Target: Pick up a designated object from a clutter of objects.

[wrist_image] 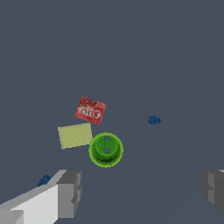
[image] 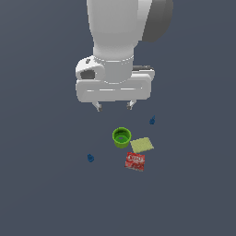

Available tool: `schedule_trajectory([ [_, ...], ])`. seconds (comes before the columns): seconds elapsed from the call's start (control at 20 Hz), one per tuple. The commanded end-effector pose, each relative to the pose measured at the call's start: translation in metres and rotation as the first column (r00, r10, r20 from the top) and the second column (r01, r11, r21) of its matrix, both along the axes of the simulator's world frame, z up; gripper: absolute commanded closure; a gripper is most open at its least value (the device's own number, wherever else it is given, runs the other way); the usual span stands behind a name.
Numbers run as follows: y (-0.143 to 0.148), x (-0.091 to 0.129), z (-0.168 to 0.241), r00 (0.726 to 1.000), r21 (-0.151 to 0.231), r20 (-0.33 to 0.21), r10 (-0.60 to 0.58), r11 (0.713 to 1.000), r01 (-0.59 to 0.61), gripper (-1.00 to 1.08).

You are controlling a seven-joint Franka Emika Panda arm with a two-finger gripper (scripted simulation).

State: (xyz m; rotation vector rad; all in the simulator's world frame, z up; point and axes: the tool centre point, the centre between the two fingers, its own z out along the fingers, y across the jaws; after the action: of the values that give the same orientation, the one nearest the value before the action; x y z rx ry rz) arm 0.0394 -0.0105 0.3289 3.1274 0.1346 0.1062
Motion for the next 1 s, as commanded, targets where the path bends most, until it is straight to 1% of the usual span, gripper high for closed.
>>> schedule_trajectory([
  [0.0, 0.003, 0.006, -0.01, 0.999, -0.009, -0.005, 0.054, 0.998, -0.054, -0.92],
  [0.2, 0.009, 0.016, -0.031, 0.987, -0.024, -0.015, 0.163, 0.986, -0.163, -0.92],
  [0.3, 0.013, 0.022, -0.044, 0.974, -0.031, -0.022, 0.224, 0.974, -0.225, -0.92],
  [0.45, 0.019, 0.03, -0.063, 0.948, -0.038, -0.033, 0.316, 0.948, -0.317, -0.92],
  [0.55, 0.023, 0.035, -0.076, 0.926, -0.042, -0.04, 0.376, 0.925, -0.377, -0.92],
  [0.7, 0.03, 0.042, -0.095, 0.885, -0.044, -0.051, 0.463, 0.884, -0.465, -0.92],
  [0.95, 0.042, 0.051, -0.129, 0.799, -0.042, -0.066, 0.598, 0.798, -0.601, -0.92],
])
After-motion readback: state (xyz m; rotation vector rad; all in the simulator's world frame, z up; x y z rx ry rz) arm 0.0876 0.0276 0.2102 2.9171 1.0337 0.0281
